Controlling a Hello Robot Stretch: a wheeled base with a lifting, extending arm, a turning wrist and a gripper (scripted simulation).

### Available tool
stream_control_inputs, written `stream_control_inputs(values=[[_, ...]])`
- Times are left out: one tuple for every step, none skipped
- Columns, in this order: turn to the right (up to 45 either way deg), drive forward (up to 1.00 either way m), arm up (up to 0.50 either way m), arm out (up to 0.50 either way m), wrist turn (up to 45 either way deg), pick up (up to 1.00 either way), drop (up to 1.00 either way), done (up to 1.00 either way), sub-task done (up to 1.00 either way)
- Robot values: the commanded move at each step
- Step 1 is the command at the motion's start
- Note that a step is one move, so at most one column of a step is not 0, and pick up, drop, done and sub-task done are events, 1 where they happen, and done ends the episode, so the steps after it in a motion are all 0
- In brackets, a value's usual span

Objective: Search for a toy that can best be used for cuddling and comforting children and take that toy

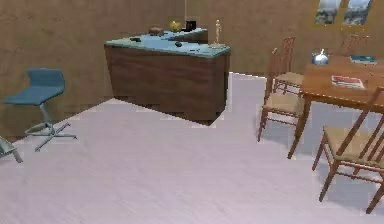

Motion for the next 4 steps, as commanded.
stream_control_inputs(values=[[45.0, 0.00, 0.00, 0.00, 0.0, 0.00, 0.00, 0.00, 0.00], [24.0, 0.00, 0.00, 0.00, 0.0, 0.00, 0.00, 0.00, 0.00], [0.0, 1.00, 0.00, 0.00, 0.0, 0.00, 0.00, 0.00, 0.00], [3.0, 0.00, 0.00, 0.00, 0.0, 0.00, 0.00, 0.00, 0.00]])
